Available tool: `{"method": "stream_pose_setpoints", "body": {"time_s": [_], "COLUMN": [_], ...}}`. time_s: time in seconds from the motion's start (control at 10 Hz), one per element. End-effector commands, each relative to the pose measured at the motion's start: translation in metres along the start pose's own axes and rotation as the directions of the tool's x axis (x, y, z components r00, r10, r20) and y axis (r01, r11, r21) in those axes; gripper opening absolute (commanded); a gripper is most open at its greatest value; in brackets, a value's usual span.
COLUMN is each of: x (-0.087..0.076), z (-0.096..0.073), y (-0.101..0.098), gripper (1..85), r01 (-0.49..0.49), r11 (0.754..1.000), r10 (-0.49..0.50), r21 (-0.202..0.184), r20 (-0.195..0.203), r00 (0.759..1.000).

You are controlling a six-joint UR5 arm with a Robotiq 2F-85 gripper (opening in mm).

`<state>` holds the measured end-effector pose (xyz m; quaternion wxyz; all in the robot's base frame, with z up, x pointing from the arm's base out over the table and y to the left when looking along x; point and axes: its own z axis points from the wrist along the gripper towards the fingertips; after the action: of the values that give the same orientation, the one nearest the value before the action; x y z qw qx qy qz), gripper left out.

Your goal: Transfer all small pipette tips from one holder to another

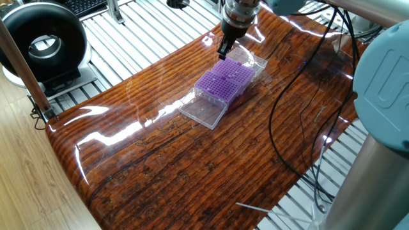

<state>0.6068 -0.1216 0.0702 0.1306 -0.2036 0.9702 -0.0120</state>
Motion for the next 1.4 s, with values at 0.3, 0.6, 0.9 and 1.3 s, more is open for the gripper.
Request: {"method": "stream_pose_setpoints", "body": {"time_s": [0.3,0.6,0.9,1.3], "x": [-0.0014,-0.0025,-0.0033,0.0006], "z": [0.0025,0.0033,0.0073,0.0099], "y": [0.0020,0.0047,0.0034,0.0030], "gripper": [1.3,1.3,1.3,1.3], "r01": [-0.004,0.002,0.007,-0.003], "r11": [1.000,1.000,1.000,0.999], "r10": [0.005,-0.001,-0.005,0.005], "r21": [-0.012,-0.026,-0.022,-0.033], "r20": [0.036,0.053,0.061,0.060], "r00": [0.999,0.999,0.998,0.998]}}
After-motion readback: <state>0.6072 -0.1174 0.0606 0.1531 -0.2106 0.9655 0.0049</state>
